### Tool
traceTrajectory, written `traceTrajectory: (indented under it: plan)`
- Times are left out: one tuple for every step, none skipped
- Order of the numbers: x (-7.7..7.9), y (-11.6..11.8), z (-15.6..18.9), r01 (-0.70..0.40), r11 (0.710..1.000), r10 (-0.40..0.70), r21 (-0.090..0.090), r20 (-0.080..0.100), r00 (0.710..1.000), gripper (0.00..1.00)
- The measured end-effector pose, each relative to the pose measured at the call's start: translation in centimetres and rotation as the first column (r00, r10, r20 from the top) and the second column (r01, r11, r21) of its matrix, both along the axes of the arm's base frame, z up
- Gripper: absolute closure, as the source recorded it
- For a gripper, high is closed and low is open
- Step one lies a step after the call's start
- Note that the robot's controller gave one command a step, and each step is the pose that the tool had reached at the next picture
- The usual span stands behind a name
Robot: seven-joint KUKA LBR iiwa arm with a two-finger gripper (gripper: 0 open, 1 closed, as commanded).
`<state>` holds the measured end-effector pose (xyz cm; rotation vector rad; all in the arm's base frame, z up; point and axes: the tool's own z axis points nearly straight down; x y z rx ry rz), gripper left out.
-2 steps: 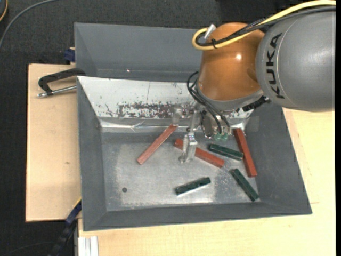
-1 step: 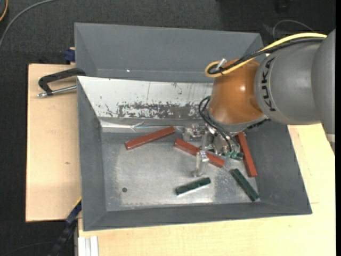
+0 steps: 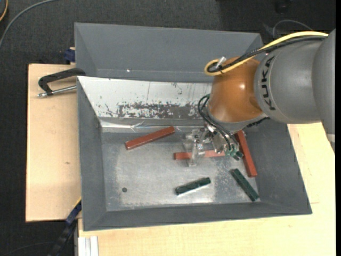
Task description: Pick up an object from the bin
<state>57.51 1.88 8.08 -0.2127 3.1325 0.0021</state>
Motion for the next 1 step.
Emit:
traceTrajectory:
  plan:
    - [0.29, -0.08, 13.75, 0.015, 1.000, -0.015, 0.000, 0.013, 1.000, 1.00]
